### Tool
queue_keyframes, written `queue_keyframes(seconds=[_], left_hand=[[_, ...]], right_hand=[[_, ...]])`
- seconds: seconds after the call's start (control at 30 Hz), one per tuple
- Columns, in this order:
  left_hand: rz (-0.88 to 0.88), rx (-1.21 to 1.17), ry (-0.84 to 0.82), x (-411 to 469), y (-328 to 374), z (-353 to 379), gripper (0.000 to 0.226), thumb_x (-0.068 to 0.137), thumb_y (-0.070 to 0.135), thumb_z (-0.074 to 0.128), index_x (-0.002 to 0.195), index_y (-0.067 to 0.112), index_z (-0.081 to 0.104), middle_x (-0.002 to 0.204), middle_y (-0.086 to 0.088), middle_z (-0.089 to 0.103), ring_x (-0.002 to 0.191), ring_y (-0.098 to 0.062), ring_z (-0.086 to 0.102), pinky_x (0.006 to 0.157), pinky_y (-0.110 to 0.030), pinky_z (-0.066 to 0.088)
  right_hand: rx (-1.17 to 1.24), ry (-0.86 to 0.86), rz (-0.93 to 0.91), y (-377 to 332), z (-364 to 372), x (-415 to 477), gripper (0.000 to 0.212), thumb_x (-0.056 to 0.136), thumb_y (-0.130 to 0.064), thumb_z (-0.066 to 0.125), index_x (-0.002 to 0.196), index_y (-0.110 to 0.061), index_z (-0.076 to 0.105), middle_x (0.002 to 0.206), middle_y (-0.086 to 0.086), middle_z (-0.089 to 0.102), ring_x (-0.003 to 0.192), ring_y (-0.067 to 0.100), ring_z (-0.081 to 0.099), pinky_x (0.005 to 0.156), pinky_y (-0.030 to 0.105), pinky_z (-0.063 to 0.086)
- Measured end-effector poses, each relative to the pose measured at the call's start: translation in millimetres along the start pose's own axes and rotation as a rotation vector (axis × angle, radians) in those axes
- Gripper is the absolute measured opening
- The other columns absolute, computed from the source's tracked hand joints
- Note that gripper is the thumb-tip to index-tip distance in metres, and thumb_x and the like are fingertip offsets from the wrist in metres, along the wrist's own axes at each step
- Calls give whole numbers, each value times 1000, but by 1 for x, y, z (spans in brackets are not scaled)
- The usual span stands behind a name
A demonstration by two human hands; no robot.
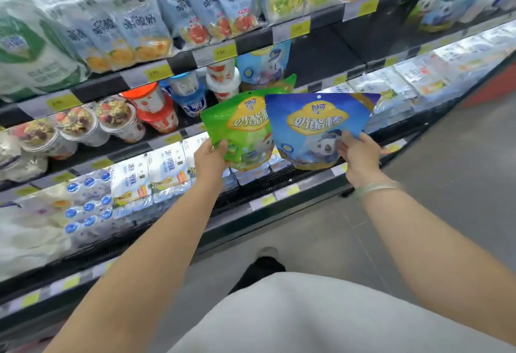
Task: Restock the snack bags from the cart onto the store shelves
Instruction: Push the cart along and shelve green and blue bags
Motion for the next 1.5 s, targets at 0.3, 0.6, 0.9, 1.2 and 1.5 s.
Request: queue_keyframes(seconds=[0.3, 0.6, 0.9, 1.2, 1.5], left_hand=[[-66, 50, 47, 26, -5, 107, 10, 97, 12, 48, 101, 11, 58, 96, -8, 61, 79, -21, 61, 77, -42, 56], [-153, -20, 231, 24, -38, 201, 23, 96, 17, 51, 75, 22, 58, 81, 1, 61, 88, -24, 58, 89, -52, 51], [-112, 21, 219, 57, -15, 231, 22, 95, 17, 52, 77, 25, 61, 82, -1, 62, 85, -25, 58, 88, -56, 50], [71, -161, 293, 121, 16, 205, 17, 95, 8, 50, 82, 17, 55, 82, 4, 58, 80, -13, 57, 73, -27, 50], [119, -310, 450, 165, 14, 172, 10, 95, 9, 51, 92, 17, 56, 83, 10, 61, 73, -3, 60, 72, -30, 55]], right_hand=[[16, -13, 63, -35, -34, 106, 18, 94, -9, 52, 80, -15, 62, 83, 5, 64, 75, 18, 61, 74, 26, 53], [-99, -121, 122, -63, -69, 201, 17, 93, -10, 55, 79, -17, 63, 85, 6, 65, 79, 20, 63, 81, 32, 53], [-86, -181, 165, -68, -59, 236, 17, 94, -9, 53, 80, -17, 59, 81, 2, 62, 72, 13, 60, 60, 17, 50], [-107, -332, 130, -54, 4, 249, 19, 94, -7, 51, 80, -15, 60, 82, 4, 63, 72, 14, 60, 57, 16, 51], [41, -372, 189, -42, 66, 264, 15, 94, -5, 51, 83, -11, 59, 81, 5, 61, 65, 12, 60, 57, 17, 53]])
Point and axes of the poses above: each hand's wrist, its own x-axis towards the middle knuckle, its own z-axis out of the palm, y = z × x, the point moved 2 cm from there along x, towards the middle knuckle
